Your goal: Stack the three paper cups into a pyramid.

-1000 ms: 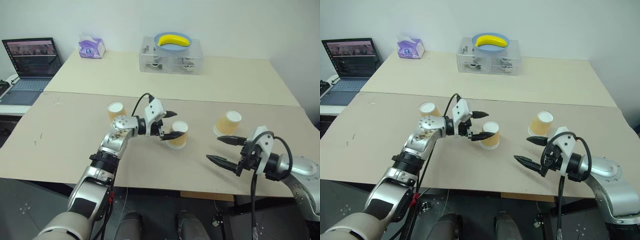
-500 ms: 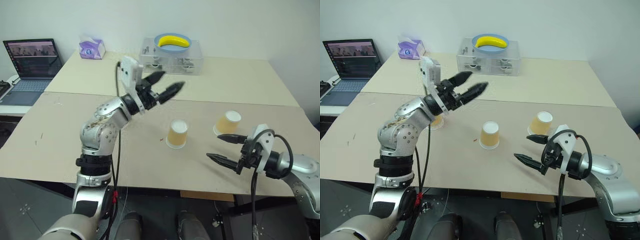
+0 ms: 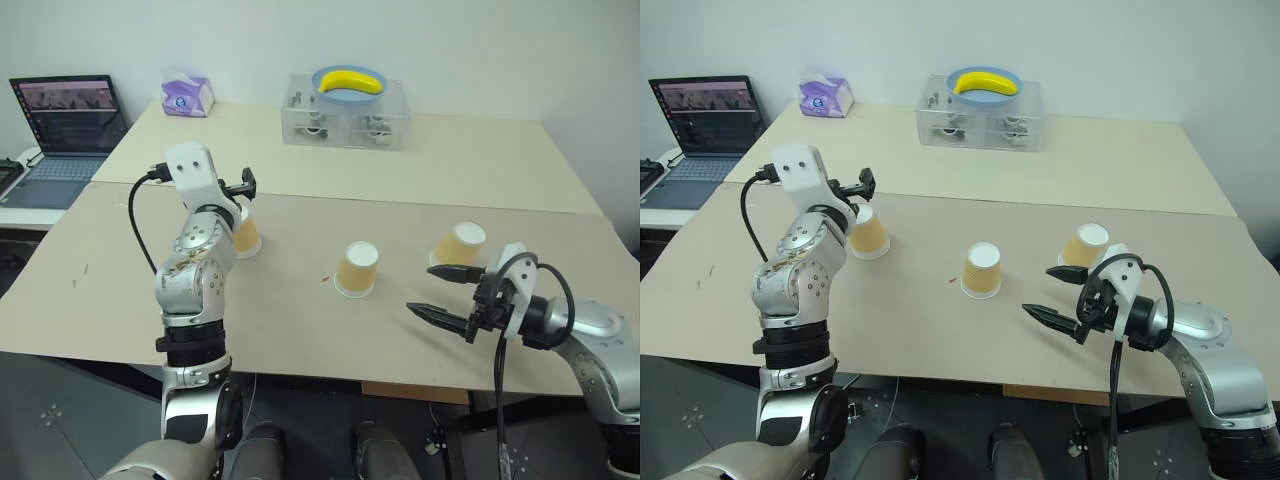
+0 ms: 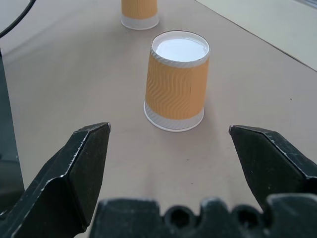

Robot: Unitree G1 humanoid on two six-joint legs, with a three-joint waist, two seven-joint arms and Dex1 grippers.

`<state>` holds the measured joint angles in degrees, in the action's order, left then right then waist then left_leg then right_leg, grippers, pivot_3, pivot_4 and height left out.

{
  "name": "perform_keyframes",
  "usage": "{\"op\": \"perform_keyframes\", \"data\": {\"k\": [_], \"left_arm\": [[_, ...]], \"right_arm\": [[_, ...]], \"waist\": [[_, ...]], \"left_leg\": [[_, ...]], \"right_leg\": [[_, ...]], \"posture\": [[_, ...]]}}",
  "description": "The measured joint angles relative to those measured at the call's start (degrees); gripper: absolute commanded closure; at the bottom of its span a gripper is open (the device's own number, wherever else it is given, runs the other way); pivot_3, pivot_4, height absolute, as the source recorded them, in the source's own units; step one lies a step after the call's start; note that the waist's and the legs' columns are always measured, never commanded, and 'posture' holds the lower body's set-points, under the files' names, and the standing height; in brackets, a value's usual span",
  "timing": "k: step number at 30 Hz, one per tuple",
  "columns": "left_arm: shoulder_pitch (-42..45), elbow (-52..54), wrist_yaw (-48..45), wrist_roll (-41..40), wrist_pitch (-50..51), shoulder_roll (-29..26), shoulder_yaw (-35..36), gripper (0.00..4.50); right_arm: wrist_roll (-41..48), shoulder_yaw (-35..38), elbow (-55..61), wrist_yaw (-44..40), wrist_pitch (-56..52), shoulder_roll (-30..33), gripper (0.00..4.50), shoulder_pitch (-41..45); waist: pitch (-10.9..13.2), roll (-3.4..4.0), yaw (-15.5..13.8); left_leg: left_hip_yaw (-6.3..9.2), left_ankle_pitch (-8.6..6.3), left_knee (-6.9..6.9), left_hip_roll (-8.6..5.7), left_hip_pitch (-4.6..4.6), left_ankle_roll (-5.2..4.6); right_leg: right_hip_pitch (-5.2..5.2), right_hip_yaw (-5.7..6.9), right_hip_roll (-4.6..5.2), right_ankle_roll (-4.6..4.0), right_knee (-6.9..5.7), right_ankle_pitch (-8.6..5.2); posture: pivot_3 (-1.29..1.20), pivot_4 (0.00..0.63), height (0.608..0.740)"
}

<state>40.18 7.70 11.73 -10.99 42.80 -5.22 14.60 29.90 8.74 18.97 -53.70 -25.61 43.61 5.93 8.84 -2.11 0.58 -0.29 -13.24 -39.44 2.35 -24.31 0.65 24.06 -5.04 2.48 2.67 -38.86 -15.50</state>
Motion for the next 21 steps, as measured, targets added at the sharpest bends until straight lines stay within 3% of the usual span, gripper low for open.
{"op": "perform_keyframes", "data": {"k": [21], "left_arm": [[-2.97, -4.97, -1.19, 3.16, 2.24, -1.13, -3.47, 0.02]], "right_arm": [[-0.44, -0.92, -0.4, 0.1, 0.2, -1.37, 0.0, 0.36]], "waist": [[0.0, 0.0, 0.06]], "left_leg": [[0.01, 0.0, 0.0, 0.0, -0.01, 0.0]], "right_leg": [[0.01, 0.01, 0.0, 0.0, -0.01, 0.0]], "posture": [[0.0, 0.15, 0.694]]}}
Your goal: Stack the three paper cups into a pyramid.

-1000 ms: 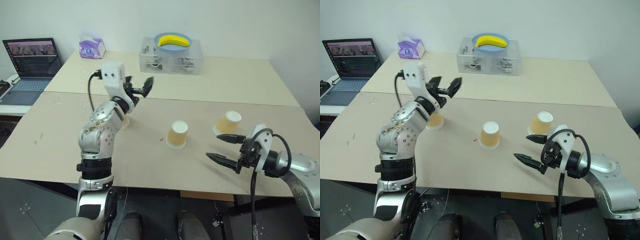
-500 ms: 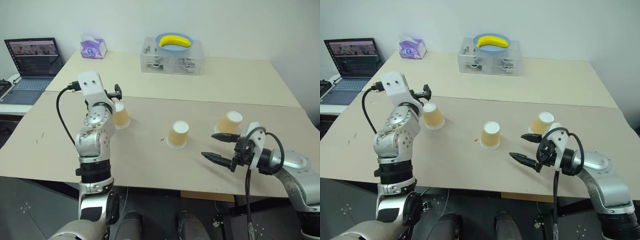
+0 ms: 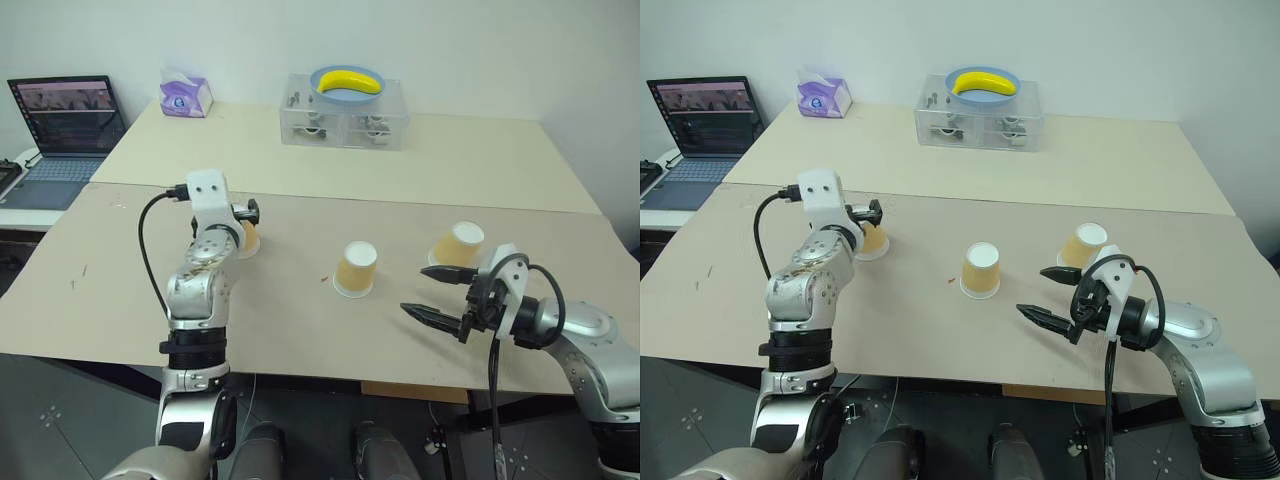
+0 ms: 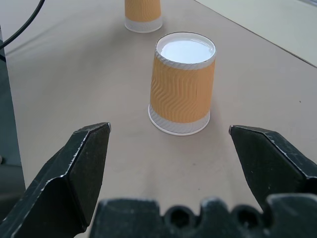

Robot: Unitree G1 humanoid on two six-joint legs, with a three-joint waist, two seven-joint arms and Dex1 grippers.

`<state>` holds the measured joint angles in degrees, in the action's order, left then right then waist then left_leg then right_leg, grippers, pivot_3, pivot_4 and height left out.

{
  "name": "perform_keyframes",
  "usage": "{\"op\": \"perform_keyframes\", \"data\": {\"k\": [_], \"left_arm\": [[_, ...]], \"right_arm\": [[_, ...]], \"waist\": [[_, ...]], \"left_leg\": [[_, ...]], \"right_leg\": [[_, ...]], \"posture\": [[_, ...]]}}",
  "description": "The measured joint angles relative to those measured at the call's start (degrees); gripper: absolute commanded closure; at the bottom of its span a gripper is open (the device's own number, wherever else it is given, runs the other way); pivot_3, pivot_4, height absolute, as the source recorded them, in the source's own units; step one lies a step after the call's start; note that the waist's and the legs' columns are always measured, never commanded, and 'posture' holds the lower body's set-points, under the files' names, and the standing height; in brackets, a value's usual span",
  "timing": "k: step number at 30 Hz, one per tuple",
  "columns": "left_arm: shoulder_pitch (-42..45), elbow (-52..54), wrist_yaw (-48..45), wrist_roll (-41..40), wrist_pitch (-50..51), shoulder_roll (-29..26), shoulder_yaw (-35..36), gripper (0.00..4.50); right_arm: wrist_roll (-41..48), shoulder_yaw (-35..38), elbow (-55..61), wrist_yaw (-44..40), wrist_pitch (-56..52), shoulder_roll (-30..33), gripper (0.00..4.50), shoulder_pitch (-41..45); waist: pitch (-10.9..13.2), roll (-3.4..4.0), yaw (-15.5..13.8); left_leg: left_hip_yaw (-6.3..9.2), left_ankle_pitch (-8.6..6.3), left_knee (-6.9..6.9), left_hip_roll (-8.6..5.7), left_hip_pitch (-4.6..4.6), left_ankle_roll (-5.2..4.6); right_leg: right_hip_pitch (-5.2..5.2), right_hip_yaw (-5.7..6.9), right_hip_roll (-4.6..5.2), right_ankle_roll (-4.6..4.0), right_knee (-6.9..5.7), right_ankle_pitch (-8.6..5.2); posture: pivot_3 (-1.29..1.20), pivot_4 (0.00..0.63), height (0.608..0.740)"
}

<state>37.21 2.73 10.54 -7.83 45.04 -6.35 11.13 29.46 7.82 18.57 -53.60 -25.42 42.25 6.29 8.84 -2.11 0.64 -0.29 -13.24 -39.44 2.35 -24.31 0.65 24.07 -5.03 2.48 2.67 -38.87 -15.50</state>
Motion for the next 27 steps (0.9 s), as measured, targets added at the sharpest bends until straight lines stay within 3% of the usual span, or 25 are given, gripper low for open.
{"op": "perform_keyframes", "data": {"k": [14, 17, 20, 27], "left_arm": [[-1.13, -1.74, 0.01, 1.0, 0.07, 0.63, -0.07, 0.02], [-1.33, -2.74, -0.05, 1.0, 0.06, 1.04, -0.06, 0.75], [-1.32, -2.86, -0.45, 0.94, -0.01, 1.09, -0.02, 1.93], [-1.22, -3.6, -1.21, 1.86, -1.36, -0.09, -1.19, 1.98]], "right_arm": [[0.0, 0.28, 0.01, 0.02, 0.0, 0.21, 0.0, -0.07], [0.0, 0.51, 0.01, 0.09, 0.0, 0.22, 0.0, -0.11], [-0.03, 0.53, 0.01, 0.15, 0.0, 0.26, 0.0, -0.11], [-0.05, 0.61, 0.01, 0.08, 0.0, 0.47, 0.0, -0.28]], "waist": [[0.0, 0.0, 0.01], [0.0, 0.0, 0.01], [0.0, 0.0, 0.01], [0.0, 0.0, 0.01]], "left_leg": [[0.0, 0.0, 0.0, 0.0, 0.01, 0.0], [0.0, 0.0, 0.0, -0.01, 0.0, 0.0], [0.0, 0.0, 0.0, 0.0, 0.0, 0.0], [0.0, 0.0, 0.0, 0.0, 0.0, 0.0]], "right_leg": [[-0.01, 0.0, 0.0, 0.0, 0.0, 0.0], [0.0, 0.0, 0.0, 0.0, 0.0, 0.0], [0.0, 0.0, 0.0, 0.0, 0.0, 0.0], [0.0, 0.0, 0.0, 0.0, -0.01, 0.0]], "posture": [[0.0, 0.15, 0.694], [0.0, 0.15, 0.694], [0.0, 0.15, 0.694], [0.0, 0.15, 0.694]]}}
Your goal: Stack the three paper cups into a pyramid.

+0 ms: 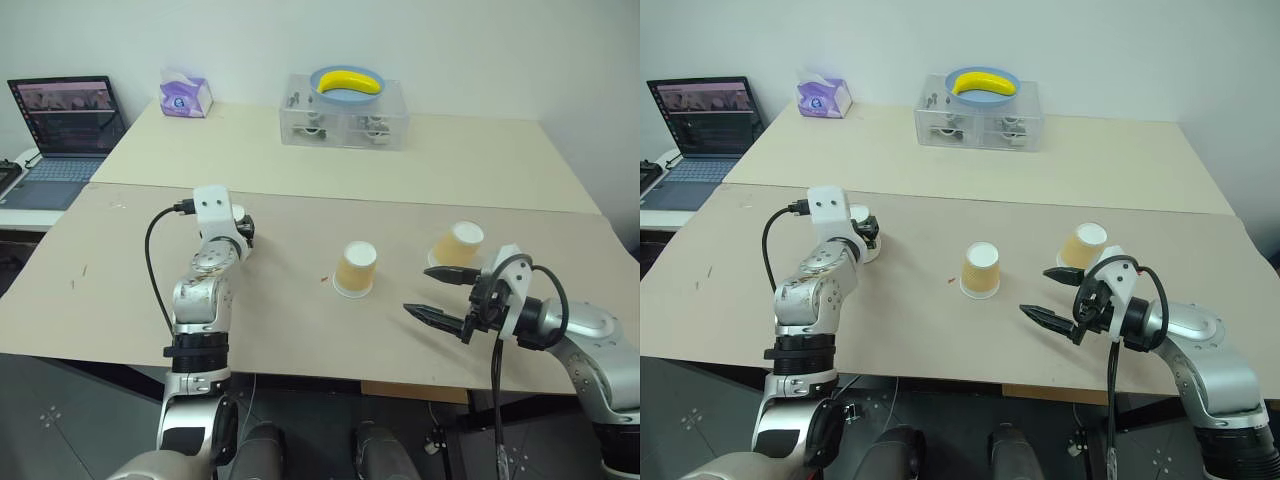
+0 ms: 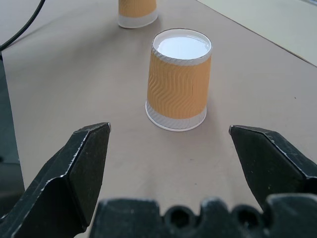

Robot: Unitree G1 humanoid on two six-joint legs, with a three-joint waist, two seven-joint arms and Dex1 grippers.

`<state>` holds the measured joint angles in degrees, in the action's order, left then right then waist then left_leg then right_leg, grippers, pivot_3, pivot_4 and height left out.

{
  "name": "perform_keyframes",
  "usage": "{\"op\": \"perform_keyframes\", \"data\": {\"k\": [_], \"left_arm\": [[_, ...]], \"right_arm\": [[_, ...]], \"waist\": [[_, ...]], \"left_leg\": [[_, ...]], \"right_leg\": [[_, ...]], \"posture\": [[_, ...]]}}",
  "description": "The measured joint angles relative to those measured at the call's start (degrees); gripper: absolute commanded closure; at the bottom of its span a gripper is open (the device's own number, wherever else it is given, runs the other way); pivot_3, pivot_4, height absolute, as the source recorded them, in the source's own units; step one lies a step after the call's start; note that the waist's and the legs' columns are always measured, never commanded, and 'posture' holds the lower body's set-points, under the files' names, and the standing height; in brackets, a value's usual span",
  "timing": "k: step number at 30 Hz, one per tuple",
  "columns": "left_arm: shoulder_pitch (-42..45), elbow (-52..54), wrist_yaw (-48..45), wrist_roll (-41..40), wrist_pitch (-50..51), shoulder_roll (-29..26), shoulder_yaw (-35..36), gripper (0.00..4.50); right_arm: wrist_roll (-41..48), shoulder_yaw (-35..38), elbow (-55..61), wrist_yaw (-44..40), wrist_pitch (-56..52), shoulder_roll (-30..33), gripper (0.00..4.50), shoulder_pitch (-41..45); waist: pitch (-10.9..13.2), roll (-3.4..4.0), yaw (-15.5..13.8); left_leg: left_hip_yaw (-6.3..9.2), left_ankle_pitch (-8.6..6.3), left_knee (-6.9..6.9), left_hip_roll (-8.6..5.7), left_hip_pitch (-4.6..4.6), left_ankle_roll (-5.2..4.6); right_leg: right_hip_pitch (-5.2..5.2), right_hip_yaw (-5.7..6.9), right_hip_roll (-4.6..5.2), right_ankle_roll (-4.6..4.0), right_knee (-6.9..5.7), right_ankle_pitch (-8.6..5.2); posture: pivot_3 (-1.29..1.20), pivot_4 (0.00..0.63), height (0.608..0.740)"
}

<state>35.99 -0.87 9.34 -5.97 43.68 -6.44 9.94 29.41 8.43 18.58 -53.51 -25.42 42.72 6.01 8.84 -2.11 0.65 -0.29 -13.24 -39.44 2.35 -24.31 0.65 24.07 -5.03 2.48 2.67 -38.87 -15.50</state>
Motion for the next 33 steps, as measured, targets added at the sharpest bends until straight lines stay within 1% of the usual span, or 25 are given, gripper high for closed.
{"op": "perform_keyframes", "data": {"k": [4, 9, 11, 14, 16, 18, 19, 21, 25, 29, 33], "left_arm": [[2.12, 0.02, -1.68, 1.42, -4.61, -2.08, -1.91, 1.98], [7.35, 0.68, -8.49, 0.94, -10.82, -5.11, -4.16, 1.98], [7.38, 0.95, -15.46, -1.8, -11.14, -6.43, -5.7, 1.98], [6.52, 0.99, -21.01, -3.43, -12.13, -8.06, -7.13, 1.98], [4.46, 1.03, -29.3, -6.25, -12.66, -11.83, -7.8, 1.98], [1.81, 1.17, -36.44, -7.34, -15.83, -15.36, -9.09, 1.98], [-0.5, 1.19, -42.02, -7.82, -19.45, -18.22, -10.05, 1.98], [-3.35, -0.31, -51.82, -8.16, -23.31, -23.83, -11.72, 1.98], [-3.27, -4.69, -59.97, -8.96, -28.35, -26.99, -11.53, 1.98], [-2.63, -8.82, -65.18, -8.92, -31.37, -27.4, -12.16, 1.98], [-0.53, -11.52, -68.76, -10.2, -30.7, -25.42, -12.82, 1.98]], "right_arm": [[-0.06, 0.0, 0.0, -0.12, 0.0, 0.01, 0.0, 0.01], [-0.07, 0.0, -0.11, -0.34, 0.0, 0.06, 0.0, 0.06], [-0.11, -0.01, -0.59, -0.46, 0.0, 0.2, 0.0, 0.31], [-0.16, -0.05, -0.77, -0.56, 0.02, 0.33, 0.0, 0.65], [-0.35, -0.04, -0.98, -0.76, 0.05, 0.38, 0.0, 0.67], [-0.57, -0.06, -1.18, -0.9, 0.07, 0.37, 0.0, 0.74], [-0.61, -0.04, -1.21, -0.96, 0.09, 0.39, 0.0, 0.79], [-1.1, -0.01, -1.29, -1.1, 0.2, 0.44, 0.0, 0.79], [-1.13, -0.05, -1.41, -1.3, 0.42, 0.42, 0.0, 1.01], [-1.16, -0.06, -1.64, -1.4, 0.52, 0.42, 0.0, 1.17], [-1.16, -0.06, -1.74, -1.39, 0.53, 0.41, 0.0, 1.25]], "waist": [[0.0, -0.01, -0.02], [0.0, 0.0, -0.04], [0.0, 0.0, 0.03], [0.0, 0.0, 0.11], [0.0, 0.01, 0.6], [-0.01, 0.01, 0.69], [-0.01, 0.02, 0.8], [0.0, 0.03, 0.6], [0.0, 0.03, -0.15], [0.0, 0.03, -0.3], [0.0, 0.03, -0.2]], "left_leg": [[0.0, 0.0, 0.0, 0.0, -0.05, 0.0], [0.0, 0.0, 0.01, -0.03, -0.03, 0.0], [0.0, 0.0, 0.01, -0.03, -0.04, 0.0], [0.0, 0.0, 0.02, -0.02, -0.01, 0.0], [-0.01, 0.0, 0.07, 0.03, 0.04, 0.0], [-0.02, 0.0, 0.11, 0.04, 0.04, 0.0], [-0.04, 0.0, 0.13, 0.05, 0.06, 0.0], [-0.05, 0.01, 0.13, 0.05, 0.05, 0.01], [-0.05, 0.01, 0.06, 0.03, 0.03, 0.0], [-0.05, 0.01, 0.05, 0.04, -0.04, 0.0], [-0.04, 0.01, 0.03, 0.05, -0.05, 0.0]], "right_leg": [[0.03, 0.01, 0.0, 0.0, 0.02, 0.0], [0.0, 0.0, 0.03, 0.0, 0.04, 0.0], [0.02, 0.01, 0.02, 0.0, 0.03, 0.0], [0.02, 0.0, 0.01, 0.0, 0.02, 0.0], [0.04, -0.01, -0.05, 0.0, 0.01, 0.0], [0.07, -0.01, -0.05, -0.02, 0.0, -0.01], [0.06, -0.02, -0.05, -0.04, 0.0, -0.02], [0.06, 0.0, -0.04, -0.05, 0.0, -0.03], [-0.01, 0.05, 0.0, -0.04, 0.05, -0.03], [0.02, 0.07, -0.01, -0.03, 0.1, -0.04], [0.04, 0.08, -0.02, -0.03, 0.05, -0.04]], "posture": [[0.0, 0.15, 0.694], [0.0, 0.15, 0.694], [0.0, 0.15, 0.694], [0.0, 0.15, 0.694], [0.0, 0.15, 0.694], [0.0, 0.15, 0.694], [0.0, 0.15, 0.694], [0.0, 0.15, 0.694], [0.0, 0.15, 0.694], [0.0, 0.15, 0.694], [0.0, 0.15, 0.694]]}}
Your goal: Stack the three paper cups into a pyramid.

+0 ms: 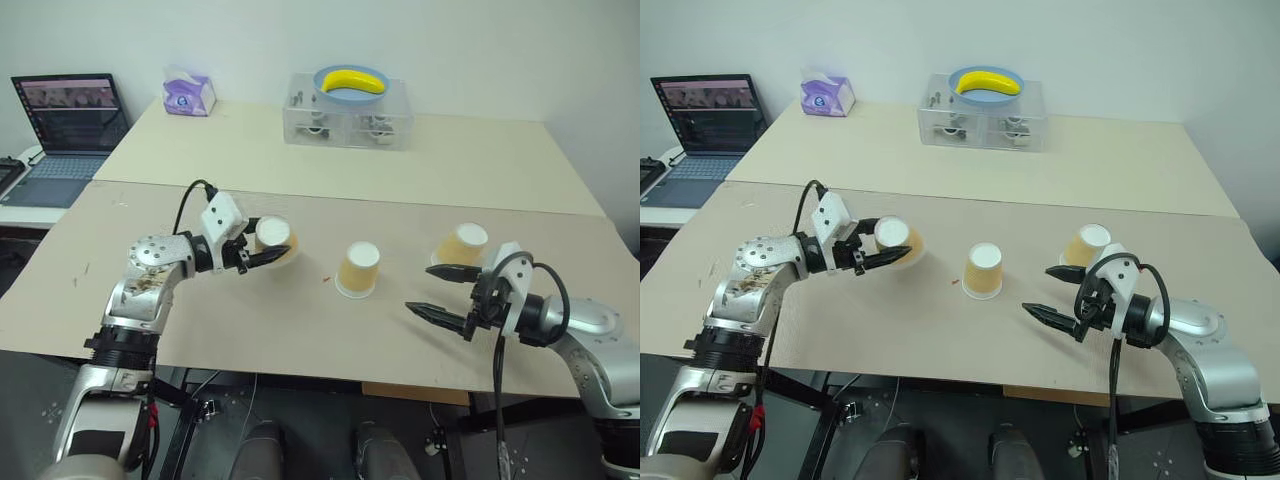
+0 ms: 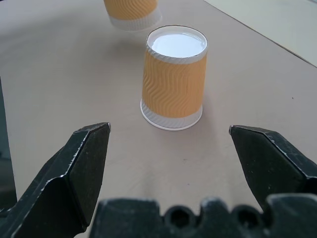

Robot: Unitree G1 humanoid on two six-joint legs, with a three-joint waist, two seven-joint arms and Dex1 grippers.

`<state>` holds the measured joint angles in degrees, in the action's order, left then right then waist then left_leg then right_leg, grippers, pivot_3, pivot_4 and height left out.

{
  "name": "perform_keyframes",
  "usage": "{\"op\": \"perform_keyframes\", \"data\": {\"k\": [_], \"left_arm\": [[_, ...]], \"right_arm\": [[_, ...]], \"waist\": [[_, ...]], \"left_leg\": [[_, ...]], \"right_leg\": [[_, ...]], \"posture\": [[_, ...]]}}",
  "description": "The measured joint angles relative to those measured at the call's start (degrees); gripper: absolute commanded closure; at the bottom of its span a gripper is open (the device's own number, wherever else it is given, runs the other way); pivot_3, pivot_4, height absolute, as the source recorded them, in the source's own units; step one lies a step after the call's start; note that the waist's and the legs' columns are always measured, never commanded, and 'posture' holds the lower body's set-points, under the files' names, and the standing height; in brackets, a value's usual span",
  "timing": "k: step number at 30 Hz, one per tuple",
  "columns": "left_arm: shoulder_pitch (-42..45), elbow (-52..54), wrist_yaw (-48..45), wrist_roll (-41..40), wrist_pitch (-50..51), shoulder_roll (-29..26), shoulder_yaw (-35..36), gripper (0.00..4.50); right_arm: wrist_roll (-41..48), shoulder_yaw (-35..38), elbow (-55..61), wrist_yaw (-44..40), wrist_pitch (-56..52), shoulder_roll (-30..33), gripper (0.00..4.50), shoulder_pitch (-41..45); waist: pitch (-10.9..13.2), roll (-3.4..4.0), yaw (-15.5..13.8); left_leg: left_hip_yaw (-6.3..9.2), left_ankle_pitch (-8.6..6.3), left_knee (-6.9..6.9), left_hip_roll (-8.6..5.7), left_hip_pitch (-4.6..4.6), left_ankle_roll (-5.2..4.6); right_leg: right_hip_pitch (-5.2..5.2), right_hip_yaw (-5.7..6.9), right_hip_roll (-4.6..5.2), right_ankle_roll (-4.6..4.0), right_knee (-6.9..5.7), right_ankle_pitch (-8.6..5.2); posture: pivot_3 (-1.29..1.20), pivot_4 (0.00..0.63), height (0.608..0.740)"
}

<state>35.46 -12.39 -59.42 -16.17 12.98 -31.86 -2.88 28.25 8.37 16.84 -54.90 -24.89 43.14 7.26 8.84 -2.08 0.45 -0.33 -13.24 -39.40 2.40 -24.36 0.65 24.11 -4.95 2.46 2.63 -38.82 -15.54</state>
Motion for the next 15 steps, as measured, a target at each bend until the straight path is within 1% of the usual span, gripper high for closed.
{"op": "perform_keyframes", "data": {"k": [4, 7, 15], "left_arm": [[2.54, -0.89, -2.86, -1.96, 1.42, 0.77, -0.33, 1.98], [4.22, -2.73, -5.57, -3.08, 4.75, 0.79, -0.63, 1.98], [5.76, -6.76, -10.42, -1.87, 5.96, 0.08, -2.91, 1.98]], "right_arm": [[-0.01, 0.0, 0.0, 0.02, 0.0, 0.0, 0.0, 0.0], [-0.02, 0.01, 0.0, 0.09, 0.0, 0.0, 0.0, -0.07], [-0.02, 0.41, 0.06, 0.56, 0.01, 0.0, 0.0, -0.91]], "waist": [[0.0, 0.0, 0.25], [0.0, 0.0, 0.46], [0.0, 0.0, 0.37]], "left_leg": [[0.0, 0.0, -0.02, 0.0, 0.02, 0.0], [0.01, 0.0, -0.01, 0.01, 0.02, 0.0], [0.01, 0.0, -0.01, 0.0, 0.01, 0.0]], "right_leg": [[-0.01, 0.0, 0.0, 0.0, -0.03, 0.0], [0.01, -0.01, -0.03, 0.01, -0.05, 0.0], [0.0, 0.0, -0.02, 0.01, -0.04, -0.01]], "posture": [[0.0, 0.15, 0.694], [0.0, 0.15, 0.694], [0.0, 0.15, 0.694]]}}
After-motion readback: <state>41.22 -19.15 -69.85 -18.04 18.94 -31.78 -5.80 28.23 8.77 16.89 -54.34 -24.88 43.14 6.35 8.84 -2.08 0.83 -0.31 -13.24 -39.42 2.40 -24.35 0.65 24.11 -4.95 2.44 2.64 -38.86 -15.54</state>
